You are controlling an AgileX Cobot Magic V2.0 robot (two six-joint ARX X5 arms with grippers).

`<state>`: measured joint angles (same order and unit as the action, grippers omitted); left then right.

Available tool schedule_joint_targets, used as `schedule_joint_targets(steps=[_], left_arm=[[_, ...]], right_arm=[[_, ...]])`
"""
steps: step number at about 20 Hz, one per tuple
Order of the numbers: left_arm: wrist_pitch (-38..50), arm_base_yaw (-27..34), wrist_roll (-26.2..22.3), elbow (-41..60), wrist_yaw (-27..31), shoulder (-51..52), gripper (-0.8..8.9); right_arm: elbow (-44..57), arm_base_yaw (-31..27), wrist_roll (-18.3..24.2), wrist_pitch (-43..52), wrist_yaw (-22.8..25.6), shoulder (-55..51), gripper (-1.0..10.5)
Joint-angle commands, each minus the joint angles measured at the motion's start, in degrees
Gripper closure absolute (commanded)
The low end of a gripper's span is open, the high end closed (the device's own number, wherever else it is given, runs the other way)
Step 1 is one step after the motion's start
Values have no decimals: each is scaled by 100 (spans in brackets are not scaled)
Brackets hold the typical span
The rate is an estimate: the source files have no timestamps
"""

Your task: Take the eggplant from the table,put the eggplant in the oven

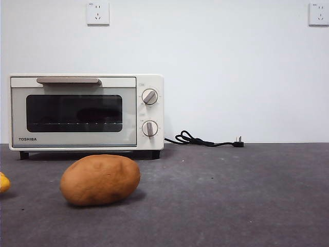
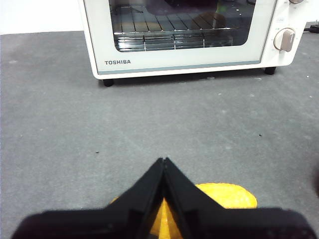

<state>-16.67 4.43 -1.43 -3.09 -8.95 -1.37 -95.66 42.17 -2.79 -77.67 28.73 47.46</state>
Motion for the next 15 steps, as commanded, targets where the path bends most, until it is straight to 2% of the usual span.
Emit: schedule_joint_targets(steps=[1, 3, 5, 7, 11, 13, 15], left_arm=[[42, -13, 33, 37, 0, 7, 817], [42, -13, 33, 37, 0, 7, 817], [42, -13, 33, 37, 0, 7, 817], [42, -13, 33, 37, 0, 7, 817], [42, -13, 33, 37, 0, 7, 817], [42, -13, 33, 37, 0, 7, 817], [42, -13, 33, 37, 0, 7, 817]], right_arm=[[28, 17, -52, -142, 46, 2, 946], [31, -15, -94, -144, 39, 0, 946], [31, -472, -107, -144, -192, -13, 946], [33, -1368, -81, -144, -946, -24, 946], [57, -3324, 297, -144, -2546, -358, 946], [114, -3978, 553, -142, -2942, -669, 946], [216, -4380, 807, -142, -3091, -1040, 946]])
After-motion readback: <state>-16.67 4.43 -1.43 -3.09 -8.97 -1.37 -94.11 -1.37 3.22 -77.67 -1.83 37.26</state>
